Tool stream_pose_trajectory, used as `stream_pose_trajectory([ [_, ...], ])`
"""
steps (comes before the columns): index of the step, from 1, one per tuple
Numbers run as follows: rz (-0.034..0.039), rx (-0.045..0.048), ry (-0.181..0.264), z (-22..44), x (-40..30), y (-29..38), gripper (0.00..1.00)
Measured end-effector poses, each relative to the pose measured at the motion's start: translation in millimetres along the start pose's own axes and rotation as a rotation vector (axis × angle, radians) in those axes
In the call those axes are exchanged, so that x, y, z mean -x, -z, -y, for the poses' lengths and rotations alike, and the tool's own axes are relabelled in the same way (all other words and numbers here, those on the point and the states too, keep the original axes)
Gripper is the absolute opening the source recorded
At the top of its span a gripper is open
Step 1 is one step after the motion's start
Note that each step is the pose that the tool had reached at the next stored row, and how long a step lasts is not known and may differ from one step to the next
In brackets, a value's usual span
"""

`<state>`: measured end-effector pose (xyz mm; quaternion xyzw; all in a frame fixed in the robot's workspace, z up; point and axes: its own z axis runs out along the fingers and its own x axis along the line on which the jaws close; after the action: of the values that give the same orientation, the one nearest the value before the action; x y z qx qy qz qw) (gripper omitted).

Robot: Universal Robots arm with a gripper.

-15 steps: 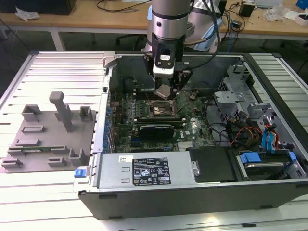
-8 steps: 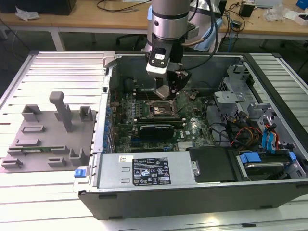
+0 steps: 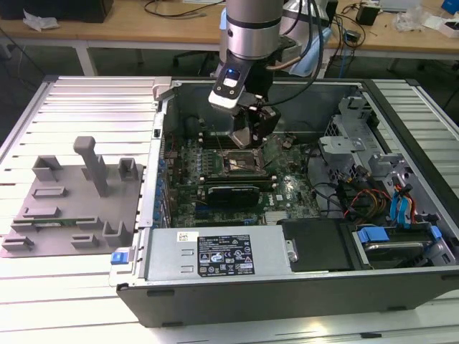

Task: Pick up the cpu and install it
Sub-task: 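Place the cpu into insertion slot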

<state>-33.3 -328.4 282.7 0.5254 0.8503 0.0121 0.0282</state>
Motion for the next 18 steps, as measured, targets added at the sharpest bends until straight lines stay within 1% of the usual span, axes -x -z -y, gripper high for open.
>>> stream_pose_trajectory([
  [6, 0.0058, -0.0040, -0.115, 0.0, 0.0, -0.4, 0.55],
  [7, 0.0077, -0.0054, -0.153, 0.0, 0.0, -0.5, 0.55],
  [9, 0.0096, -0.0067, -0.193, 0.0, 0.0, -0.6, 0.55],
  [10, 0.0112, -0.0078, -0.223, 0.0, 0.0, -0.7, 0.55],
  [12, 0.0131, -0.0092, -0.261, 0.0, 0.0, -0.9, 0.55],
  [13, 0.0146, -0.0102, -0.291, 0.0, 0.0, -1.0, 0.55],
  [15, 0.0165, -0.0115, -0.328, 0.1, 0.0, -1.2, 0.55],
  [16, 0.0185, -0.0130, -0.368, 0.1, -0.1, -1.4, 0.55],
  [18, 0.0204, -0.0142, -0.404, 0.1, 0.0, -1.5, 0.55],
])
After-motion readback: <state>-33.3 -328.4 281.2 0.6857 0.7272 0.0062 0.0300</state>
